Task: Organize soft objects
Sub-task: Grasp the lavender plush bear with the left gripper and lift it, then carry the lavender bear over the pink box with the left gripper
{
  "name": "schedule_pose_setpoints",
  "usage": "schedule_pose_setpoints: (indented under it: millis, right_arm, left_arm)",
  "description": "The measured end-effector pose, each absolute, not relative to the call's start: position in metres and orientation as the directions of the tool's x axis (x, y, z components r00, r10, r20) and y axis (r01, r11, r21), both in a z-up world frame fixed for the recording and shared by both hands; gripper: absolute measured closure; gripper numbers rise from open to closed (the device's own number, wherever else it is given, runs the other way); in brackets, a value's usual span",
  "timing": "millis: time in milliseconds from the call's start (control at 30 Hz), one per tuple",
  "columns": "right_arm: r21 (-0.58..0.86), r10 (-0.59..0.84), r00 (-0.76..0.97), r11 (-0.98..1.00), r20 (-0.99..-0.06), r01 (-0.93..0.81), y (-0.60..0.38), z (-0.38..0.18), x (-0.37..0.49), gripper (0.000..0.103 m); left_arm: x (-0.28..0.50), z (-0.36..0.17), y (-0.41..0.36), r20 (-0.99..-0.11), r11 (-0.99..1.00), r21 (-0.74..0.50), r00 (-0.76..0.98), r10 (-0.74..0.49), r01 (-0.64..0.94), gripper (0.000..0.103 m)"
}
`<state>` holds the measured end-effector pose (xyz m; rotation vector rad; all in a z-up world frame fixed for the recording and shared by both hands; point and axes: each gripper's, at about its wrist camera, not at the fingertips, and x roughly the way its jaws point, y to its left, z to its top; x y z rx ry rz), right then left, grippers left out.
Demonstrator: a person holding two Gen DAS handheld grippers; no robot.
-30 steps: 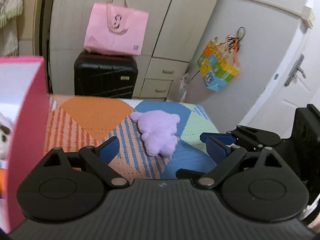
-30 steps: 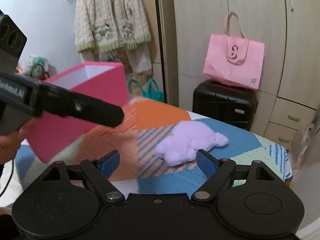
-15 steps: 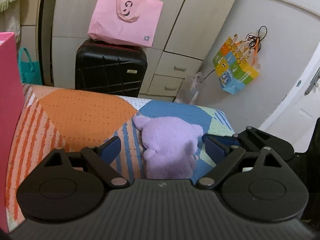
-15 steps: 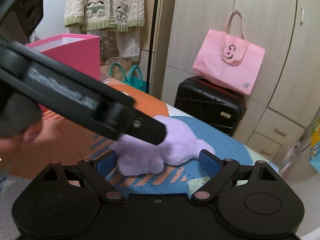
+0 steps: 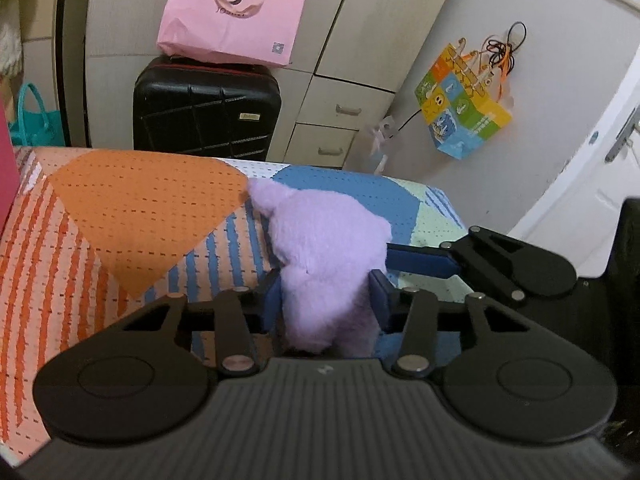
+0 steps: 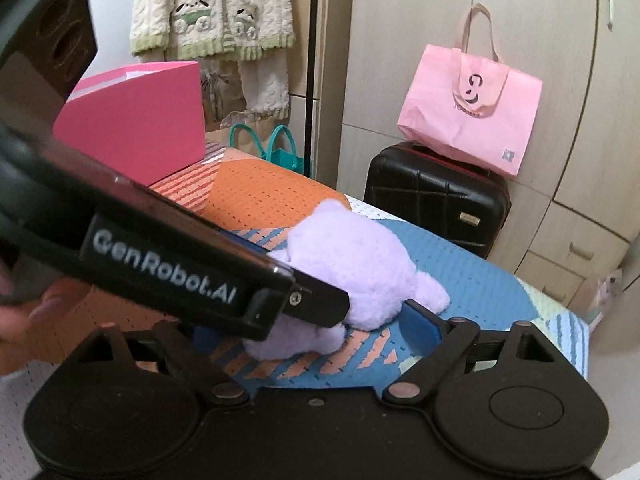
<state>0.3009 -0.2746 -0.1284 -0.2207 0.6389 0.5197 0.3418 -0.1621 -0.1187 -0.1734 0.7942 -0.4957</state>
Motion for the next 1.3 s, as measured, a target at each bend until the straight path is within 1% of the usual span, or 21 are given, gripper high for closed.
schedule_pose_setpoints:
  millis: [67, 233, 600, 867, 1067, 1300]
  right_arm:
    - [-0.027, 0.397, 0.677, 0.851, -0.619, -0.524, -0.274, -0.128, 0.301, 0.015]
    - [-0.038, 0.39, 0.689, 0.854, -0.611, -0.518, -0.271, -0.129, 0.299, 0.019]
    - [-0.013, 0.397, 0.678, 0.857, -0.618, -0.515, -0.271, -0.122, 0.279, 0.019]
    - [-0.003, 0.402, 0.681, 0.86, -0.612, -0.511, -0.268, -0.113, 0.242, 0.018]
    - [-0.007, 0.387, 0.693, 0.87, -0.608, -0.493, -0.258, -0.105, 0.207, 0.018]
    - [0.002, 0.389, 0.702, 0.875, -0.597, -0.484, -0.247, -0.095, 0.161, 0.019]
  left_arm:
    - [0.34, -0.119, -0.163, -0.641, 0.875, -0.321, 0.597, -0.482, 0.363, 0.063]
    - [0.337, -0.117, -0.163, -0.646, 0.876, -0.321, 0.594, -0.48, 0.36, 0.064]
    - [0.311, -0.105, -0.161, -0.665, 0.873, -0.305, 0.572, -0.481, 0.38, 0.064]
    - [0.274, -0.092, -0.154, -0.681, 0.857, -0.289, 0.537, -0.497, 0.427, 0.064]
    - [0.238, -0.079, -0.15, -0.689, 0.858, -0.23, 0.546, -0.476, 0.458, 0.064]
    - [0.195, -0.07, -0.129, -0.689, 0.847, -0.241, 0.531, -0.493, 0.474, 0.064]
